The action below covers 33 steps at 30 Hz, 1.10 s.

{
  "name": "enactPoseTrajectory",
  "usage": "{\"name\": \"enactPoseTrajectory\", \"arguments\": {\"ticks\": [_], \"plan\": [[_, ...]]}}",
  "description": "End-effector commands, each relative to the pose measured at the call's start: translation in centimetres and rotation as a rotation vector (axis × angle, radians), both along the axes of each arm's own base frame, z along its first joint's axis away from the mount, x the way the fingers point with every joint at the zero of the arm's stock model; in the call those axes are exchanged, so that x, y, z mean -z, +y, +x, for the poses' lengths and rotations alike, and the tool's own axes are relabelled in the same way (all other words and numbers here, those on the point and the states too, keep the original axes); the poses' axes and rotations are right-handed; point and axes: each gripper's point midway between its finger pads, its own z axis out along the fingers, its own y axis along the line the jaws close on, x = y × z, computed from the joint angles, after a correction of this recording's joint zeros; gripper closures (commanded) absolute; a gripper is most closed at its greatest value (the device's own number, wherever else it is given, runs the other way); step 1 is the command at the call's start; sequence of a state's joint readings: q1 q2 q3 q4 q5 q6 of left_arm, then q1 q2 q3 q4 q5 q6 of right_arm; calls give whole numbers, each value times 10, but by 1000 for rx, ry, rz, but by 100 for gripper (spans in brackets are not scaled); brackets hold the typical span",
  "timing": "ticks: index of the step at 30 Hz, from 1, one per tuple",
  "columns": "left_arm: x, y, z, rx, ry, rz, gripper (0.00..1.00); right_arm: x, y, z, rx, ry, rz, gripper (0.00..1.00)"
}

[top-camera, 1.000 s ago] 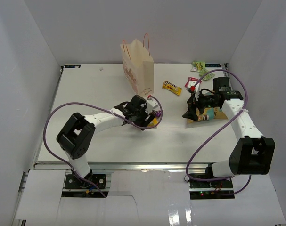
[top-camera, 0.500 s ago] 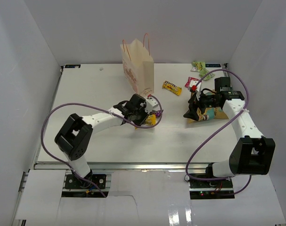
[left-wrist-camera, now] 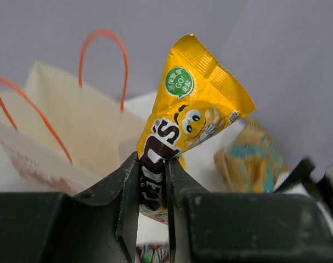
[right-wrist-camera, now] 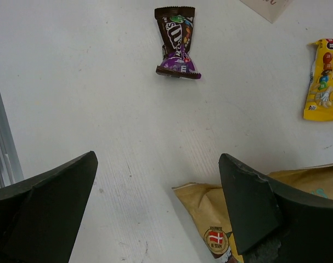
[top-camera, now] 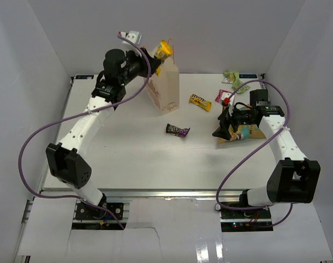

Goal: Place the snacks into the paper bag

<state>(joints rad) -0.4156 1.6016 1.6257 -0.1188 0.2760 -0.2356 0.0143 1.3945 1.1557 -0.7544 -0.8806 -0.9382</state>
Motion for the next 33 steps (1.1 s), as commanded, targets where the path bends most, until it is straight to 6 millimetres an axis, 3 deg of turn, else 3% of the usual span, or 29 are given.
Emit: {"name": "enactPoseTrajectory", "arguments": {"ticks": [1, 2, 4, 5, 7, 9, 13, 16, 17, 22, 24, 28, 30, 31, 33], "plan": [[-25, -14, 28, 1, 73, -239, 87, -13, 5, 2, -6, -31, 44, 3], [-47, -10, 38, -16, 28, -289, 87, -15, 5, 2, -7, -38, 47, 3], [-44, -11, 60, -57, 38, -338, 87, -14, 7, 0, -6, -28, 58, 3], [-55, -10, 66, -76, 27, -380, 87, -15, 7, 0, -5, -33, 63, 3], [-48, -8, 83, -129, 46, -407, 87, -15, 9, -2, -6, -23, 75, 3], [-54, 2, 95, -206, 34, -450, 87, -16, 9, -3, -6, -21, 82, 3], [-54, 8, 106, -263, 13, -463, 85, -17, 10, -3, -1, -17, 93, 3], [-47, 11, 115, -299, 22, -449, 74, -17, 11, -3, -3, -17, 91, 3], [-43, 10, 117, -300, 31, -442, 64, -17, 14, -3, -9, -20, 83, 3], [-28, 4, 114, -276, 78, -432, 32, -16, 25, -3, -38, -33, 41, 3], [-31, 1, 110, -249, 80, -433, 27, -15, 37, -4, -66, -32, 20, 3], [-57, -1, 99, -205, 38, -441, 23, -12, 63, 0, -58, 4, -3, 1], [-77, -2, 87, -162, 2, -438, 22, -5, 80, 14, 35, 19, -42, 0], [-96, 1, 74, -144, -45, -423, 20, 3, 97, 13, 28, 23, -67, 0], [-102, 2, 56, -106, -67, -381, 18, 6, 104, 39, 176, -47, -144, 0]]}}
